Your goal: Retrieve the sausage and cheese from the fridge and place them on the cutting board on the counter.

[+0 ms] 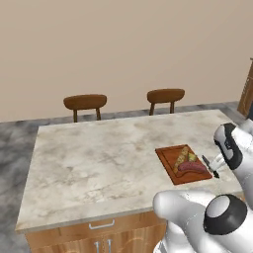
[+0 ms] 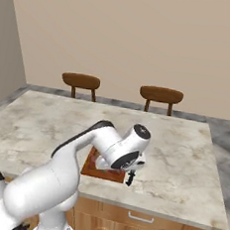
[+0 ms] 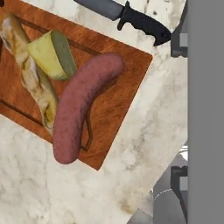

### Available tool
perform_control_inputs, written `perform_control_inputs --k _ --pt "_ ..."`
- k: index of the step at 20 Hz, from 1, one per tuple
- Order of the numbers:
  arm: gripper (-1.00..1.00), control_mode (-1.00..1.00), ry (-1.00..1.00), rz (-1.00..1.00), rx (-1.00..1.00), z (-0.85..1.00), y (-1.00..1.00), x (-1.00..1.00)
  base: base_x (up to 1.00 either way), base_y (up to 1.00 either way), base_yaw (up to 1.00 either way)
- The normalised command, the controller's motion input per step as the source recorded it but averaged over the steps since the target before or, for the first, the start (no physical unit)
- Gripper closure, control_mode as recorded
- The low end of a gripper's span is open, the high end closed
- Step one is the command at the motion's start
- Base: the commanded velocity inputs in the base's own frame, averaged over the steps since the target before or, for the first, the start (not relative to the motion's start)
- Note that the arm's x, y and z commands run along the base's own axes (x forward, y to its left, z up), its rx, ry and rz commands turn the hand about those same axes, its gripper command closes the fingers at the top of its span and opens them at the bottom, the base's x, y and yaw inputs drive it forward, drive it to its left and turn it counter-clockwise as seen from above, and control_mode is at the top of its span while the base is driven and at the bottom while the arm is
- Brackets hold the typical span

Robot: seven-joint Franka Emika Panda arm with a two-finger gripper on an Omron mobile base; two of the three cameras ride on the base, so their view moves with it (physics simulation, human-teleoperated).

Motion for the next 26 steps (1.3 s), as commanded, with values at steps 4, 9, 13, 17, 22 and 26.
perform_control_inputs --k 4,9,13,17,22,26 --pt "-1.0 -1.0 -0.1 -0.36 -0.02 0.24 0.25 -0.61 0.0 0.0 0.0" --pt "-1.0 -1.0 -0.07 -0.23 -0.06 0.31 0.37 -0.57 0.0 0.0 0.0" --pt "-1.0 -1.0 0.0 -0.09 -0.07 0.46 0.3 -0.55 0.0 0.0 0.0" --pt "-1.0 -1.0 -0.03 0.0 -0.02 0.48 0.12 -0.65 0.0 0.0 0.0" --pt "-1.0 -1.0 -0.13 0.0 -0.03 0.43 0.09 -0.72 0.0 0.0 0.0" --pt "-1.0 -1.0 -0.18 -0.03 -0.08 0.4 0.16 -0.65 0.0 0.0 0.0"
